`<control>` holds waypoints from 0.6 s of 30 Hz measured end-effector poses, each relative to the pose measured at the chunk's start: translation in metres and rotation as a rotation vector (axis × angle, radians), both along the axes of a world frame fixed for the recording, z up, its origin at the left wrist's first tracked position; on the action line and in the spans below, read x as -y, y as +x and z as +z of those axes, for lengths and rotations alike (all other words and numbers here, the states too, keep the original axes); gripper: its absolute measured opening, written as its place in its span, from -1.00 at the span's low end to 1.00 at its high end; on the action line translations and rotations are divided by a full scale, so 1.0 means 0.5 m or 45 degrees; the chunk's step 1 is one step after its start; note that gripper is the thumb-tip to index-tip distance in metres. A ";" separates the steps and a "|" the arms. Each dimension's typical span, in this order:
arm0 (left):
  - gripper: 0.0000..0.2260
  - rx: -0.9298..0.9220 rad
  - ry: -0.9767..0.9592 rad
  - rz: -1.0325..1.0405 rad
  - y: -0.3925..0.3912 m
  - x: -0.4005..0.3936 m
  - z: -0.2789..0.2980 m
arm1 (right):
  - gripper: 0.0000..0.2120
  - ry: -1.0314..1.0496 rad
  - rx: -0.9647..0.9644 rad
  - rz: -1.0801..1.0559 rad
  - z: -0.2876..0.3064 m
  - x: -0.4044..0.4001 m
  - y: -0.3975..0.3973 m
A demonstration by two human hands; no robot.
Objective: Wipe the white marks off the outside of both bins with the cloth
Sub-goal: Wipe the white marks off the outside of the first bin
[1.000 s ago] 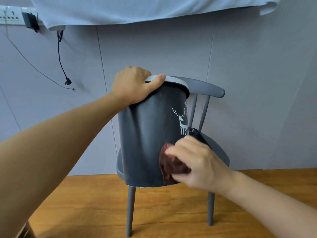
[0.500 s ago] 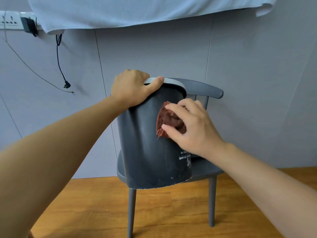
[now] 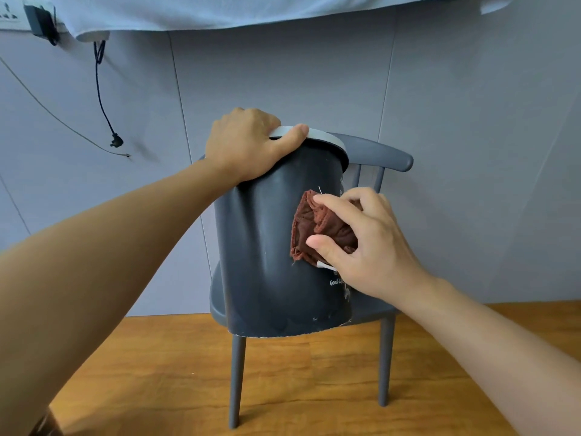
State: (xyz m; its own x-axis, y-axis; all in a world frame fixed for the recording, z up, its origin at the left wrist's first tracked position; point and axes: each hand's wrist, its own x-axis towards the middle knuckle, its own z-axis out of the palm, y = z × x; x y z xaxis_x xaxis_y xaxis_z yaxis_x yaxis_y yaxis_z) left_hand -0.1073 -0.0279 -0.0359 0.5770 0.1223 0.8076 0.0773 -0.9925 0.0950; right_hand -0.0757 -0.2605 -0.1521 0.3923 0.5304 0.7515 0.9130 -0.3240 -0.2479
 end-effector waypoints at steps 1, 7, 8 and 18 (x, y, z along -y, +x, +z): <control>-0.38 0.004 -0.008 0.002 -0.001 -0.003 0.000 | -0.35 -0.001 -0.003 -0.004 -0.003 -0.003 -0.003; -0.39 -0.001 -0.036 -0.005 -0.010 -0.009 -0.002 | -0.54 -0.128 0.226 0.164 -0.023 0.001 -0.039; -0.39 -0.009 -0.038 -0.006 -0.011 -0.010 -0.002 | -0.57 -0.194 0.273 0.215 -0.034 0.010 -0.049; -0.41 -0.004 -0.072 -0.058 -0.031 -0.023 -0.005 | -0.65 -0.085 0.221 0.355 -0.059 0.072 -0.058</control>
